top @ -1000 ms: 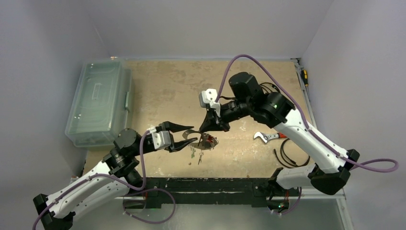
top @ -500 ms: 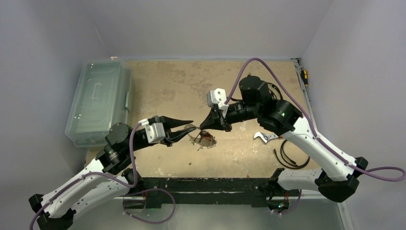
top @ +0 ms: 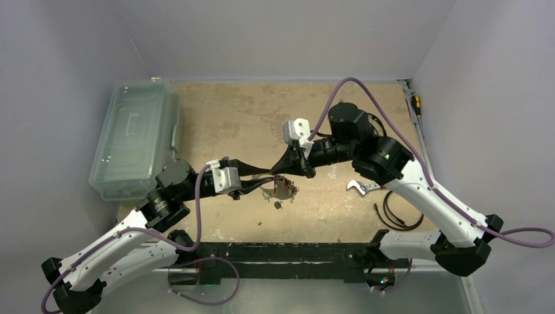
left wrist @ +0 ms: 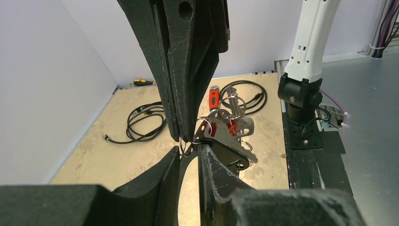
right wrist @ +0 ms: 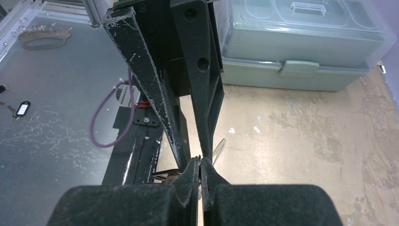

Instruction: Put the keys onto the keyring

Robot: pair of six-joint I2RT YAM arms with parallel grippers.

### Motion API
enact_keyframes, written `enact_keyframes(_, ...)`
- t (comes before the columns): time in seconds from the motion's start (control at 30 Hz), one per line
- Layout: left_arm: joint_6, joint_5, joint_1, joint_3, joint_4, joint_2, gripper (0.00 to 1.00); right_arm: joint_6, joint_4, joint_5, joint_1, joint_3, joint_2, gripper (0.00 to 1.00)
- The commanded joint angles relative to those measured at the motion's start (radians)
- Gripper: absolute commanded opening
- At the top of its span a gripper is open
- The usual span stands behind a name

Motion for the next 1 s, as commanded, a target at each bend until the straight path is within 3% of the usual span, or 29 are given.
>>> enact_keyframes(0.0, 0.02, 0.014, 0.0, 0.036, 0.007, 0.002, 0.17, 0.011, 0.084, -0.026, 0.001, -0.002, -0.028, 0.0)
enact_keyframes(0.27, 0.024, -0.027, 0.0, 0.035, 0.019, 0.01, 0.16, 0.014, 0.091, -0.054, 0.002, -0.005, -0.033, 0.0)
enact_keyframes(0.57, 0.028, -0.055, -0.001, 0.027, 0.042, 0.021, 0.0, 0.018, 0.096, -0.096, 0.004, -0.016, -0.037, 0.0)
enact_keyframes(0.67, 0.023, -0.058, -0.001, 0.013, 0.063, 0.02, 0.0, 0.024, 0.109, -0.122, 0.006, -0.024, -0.036, 0.0)
enact_keyframes(0.83, 0.019, -0.073, 0.0, 0.001, 0.084, 0.02, 0.12, 0.029, 0.118, -0.134, 0.006, -0.032, -0.033, 0.0)
enact_keyframes(0.97, 0.023, -0.09, 0.0, -0.007, 0.094, 0.015, 0.02, 0.032, 0.12, -0.139, 0.007, -0.035, -0.027, 0.0)
